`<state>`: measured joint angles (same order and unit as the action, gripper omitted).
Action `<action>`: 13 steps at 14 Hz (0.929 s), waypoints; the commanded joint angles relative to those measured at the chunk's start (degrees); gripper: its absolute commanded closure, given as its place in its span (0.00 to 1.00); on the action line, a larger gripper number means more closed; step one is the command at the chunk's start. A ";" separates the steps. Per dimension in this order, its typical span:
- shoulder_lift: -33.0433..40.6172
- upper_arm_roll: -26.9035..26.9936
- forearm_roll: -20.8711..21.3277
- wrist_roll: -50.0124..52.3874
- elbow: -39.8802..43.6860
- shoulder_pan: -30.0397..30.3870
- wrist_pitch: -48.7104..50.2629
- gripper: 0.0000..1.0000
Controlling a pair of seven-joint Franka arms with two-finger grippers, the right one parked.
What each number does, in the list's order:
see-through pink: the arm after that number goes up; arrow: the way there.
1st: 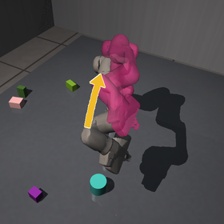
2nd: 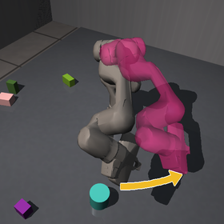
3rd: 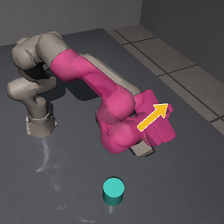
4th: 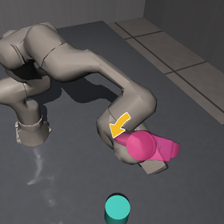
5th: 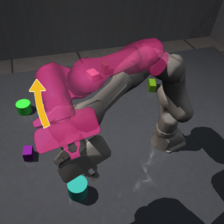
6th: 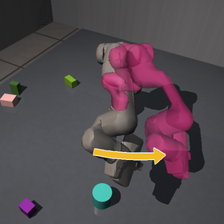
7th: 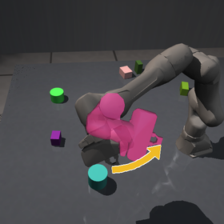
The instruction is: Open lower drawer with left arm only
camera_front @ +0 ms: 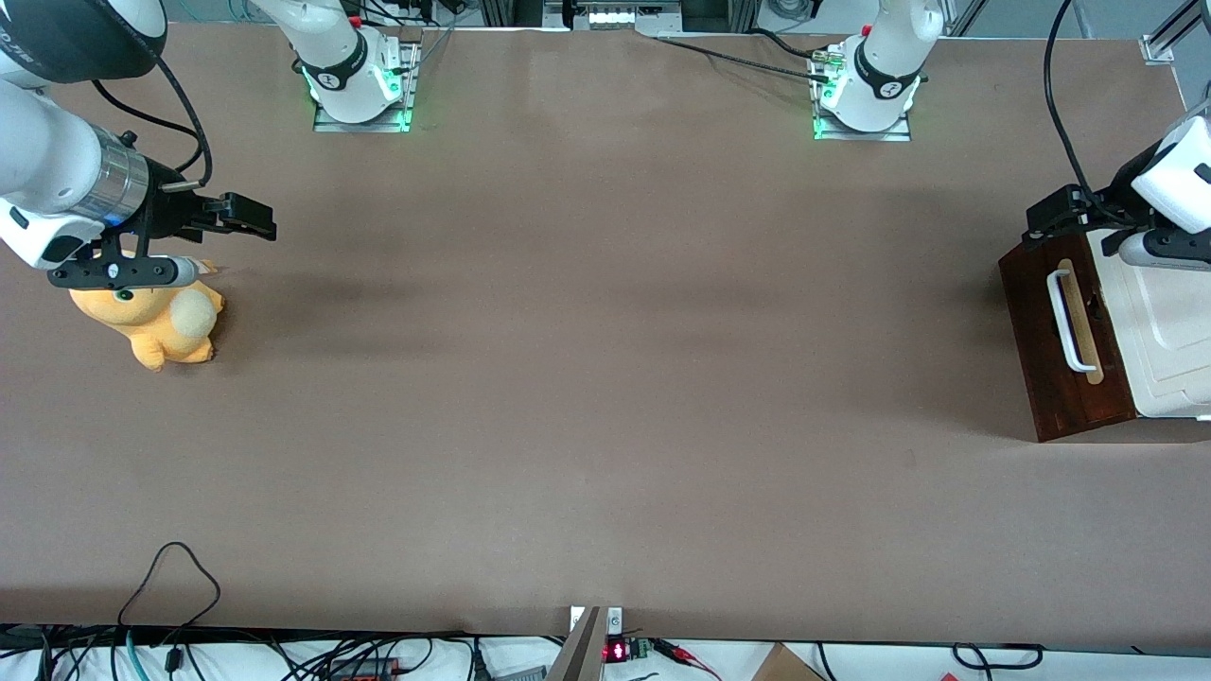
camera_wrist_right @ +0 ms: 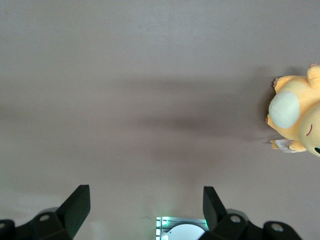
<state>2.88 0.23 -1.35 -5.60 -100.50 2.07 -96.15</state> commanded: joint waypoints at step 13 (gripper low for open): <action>-0.51 -0.58 -2.27 -0.21 -0.58 1.00 -0.53 0.00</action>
<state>2.21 0.23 -3.68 -5.82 -100.97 2.76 -96.41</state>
